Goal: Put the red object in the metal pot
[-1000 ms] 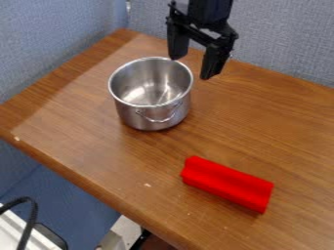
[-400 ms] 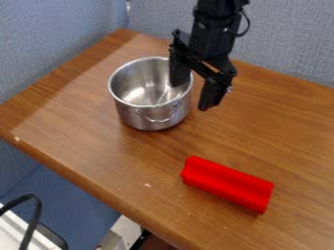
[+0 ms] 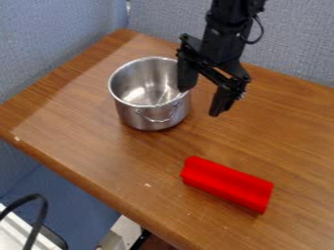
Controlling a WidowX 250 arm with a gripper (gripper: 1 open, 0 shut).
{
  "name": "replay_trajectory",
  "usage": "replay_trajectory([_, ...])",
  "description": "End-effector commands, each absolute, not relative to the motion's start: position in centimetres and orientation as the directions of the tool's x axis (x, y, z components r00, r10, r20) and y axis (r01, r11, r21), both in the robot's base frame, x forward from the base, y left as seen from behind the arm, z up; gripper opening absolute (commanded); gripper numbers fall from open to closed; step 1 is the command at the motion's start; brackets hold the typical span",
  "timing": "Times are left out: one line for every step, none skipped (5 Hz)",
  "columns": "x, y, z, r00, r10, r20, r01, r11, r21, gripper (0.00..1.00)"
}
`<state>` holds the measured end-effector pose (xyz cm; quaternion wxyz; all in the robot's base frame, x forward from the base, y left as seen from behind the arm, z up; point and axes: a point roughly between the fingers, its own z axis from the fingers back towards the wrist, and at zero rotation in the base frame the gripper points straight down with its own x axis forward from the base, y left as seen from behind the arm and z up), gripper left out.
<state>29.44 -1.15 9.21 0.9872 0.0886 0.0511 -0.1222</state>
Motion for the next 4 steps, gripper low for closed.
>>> replay_trajectory([28.9, -1.8, 11.3, 0.966, -0.255, -0.051, 0.26, 0.95, 0.175, 1.0])
replay_trajectory([27.1, -2.6, 10.5, 0.949, -0.313, -0.05, 0.317, 0.937, 0.15, 1.0])
replay_trajectory([24.9, -4.0, 9.4, 0.892, -0.447, -0.064, 0.451, 0.881, 0.141, 1.0])
replay_trajectory([24.2, -5.6, 7.9, 0.857, -0.514, -0.039, 0.513, 0.844, 0.157, 1.0])
